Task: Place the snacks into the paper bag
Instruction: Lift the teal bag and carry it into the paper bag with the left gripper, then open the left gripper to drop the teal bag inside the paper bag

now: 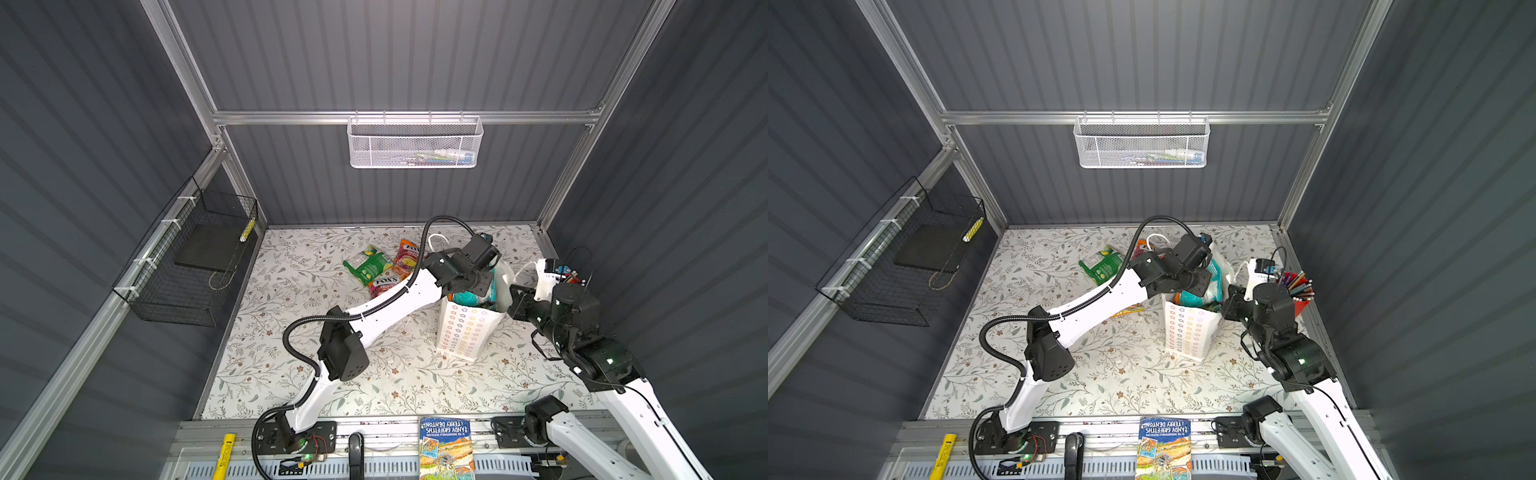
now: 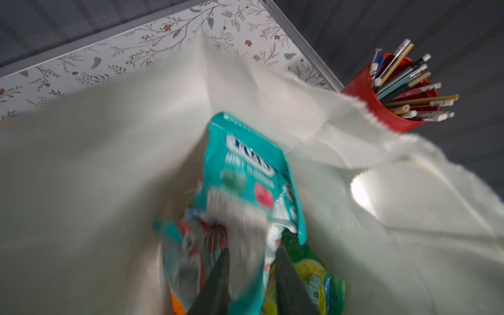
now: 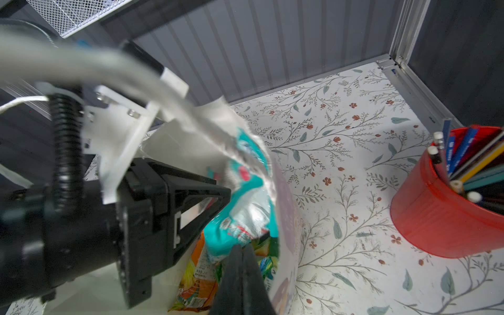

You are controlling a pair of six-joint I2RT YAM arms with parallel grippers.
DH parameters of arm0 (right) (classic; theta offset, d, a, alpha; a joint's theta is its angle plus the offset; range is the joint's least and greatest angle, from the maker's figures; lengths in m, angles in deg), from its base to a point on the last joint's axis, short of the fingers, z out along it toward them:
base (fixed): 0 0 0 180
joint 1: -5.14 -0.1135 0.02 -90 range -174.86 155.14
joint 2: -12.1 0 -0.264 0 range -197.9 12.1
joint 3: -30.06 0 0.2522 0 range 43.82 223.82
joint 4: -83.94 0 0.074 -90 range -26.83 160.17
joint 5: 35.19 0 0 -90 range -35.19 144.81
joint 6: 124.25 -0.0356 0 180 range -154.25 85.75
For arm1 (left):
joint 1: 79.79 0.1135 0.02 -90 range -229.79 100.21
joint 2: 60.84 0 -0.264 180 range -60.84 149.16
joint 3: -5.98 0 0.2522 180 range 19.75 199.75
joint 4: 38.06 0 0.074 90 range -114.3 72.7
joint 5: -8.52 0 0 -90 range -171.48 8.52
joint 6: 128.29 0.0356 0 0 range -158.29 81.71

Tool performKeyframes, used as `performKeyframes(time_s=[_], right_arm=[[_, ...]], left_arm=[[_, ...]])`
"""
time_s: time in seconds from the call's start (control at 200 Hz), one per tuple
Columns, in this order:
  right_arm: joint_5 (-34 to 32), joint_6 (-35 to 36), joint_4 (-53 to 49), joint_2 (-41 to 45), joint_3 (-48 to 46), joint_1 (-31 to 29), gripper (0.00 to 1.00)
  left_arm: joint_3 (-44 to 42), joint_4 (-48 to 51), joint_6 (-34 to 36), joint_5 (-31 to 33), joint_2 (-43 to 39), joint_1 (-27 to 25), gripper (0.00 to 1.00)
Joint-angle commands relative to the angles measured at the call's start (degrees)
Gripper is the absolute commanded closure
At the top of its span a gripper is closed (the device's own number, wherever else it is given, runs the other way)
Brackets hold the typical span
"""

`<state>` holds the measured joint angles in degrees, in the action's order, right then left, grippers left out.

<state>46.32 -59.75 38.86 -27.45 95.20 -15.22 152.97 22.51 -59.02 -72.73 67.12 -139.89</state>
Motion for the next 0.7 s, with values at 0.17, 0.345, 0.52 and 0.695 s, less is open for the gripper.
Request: performKeyframes(time_s=[0.17, 0.345, 0.52, 0.695], right_arm=[[-1.5, -0.2, 2.0, 0.3, -0.6, 0.1, 1.00], [-1.6, -0.3, 2.0, 0.8, -0.8, 0.1, 1.00], [-1.8, -0.3, 1.8, 1.3, -0.7, 0.2, 1.00], [-1.8, -0.4, 1.6, 1.7, -0.4, 0.1, 0.94]], left_arm=[[0.8, -0.1, 0.2, -1.8, -3.8, -0.1, 0.34], [-2.1, -3.0, 1.0, -4.8, -10.5, -0.1, 0.10], [-3.1, -3.0, 1.7, -4.5, -17.5, -0.2, 0.05], [-8.1, -3.9, 3.9, -0.1, -25.5, -0.1, 0.00]])
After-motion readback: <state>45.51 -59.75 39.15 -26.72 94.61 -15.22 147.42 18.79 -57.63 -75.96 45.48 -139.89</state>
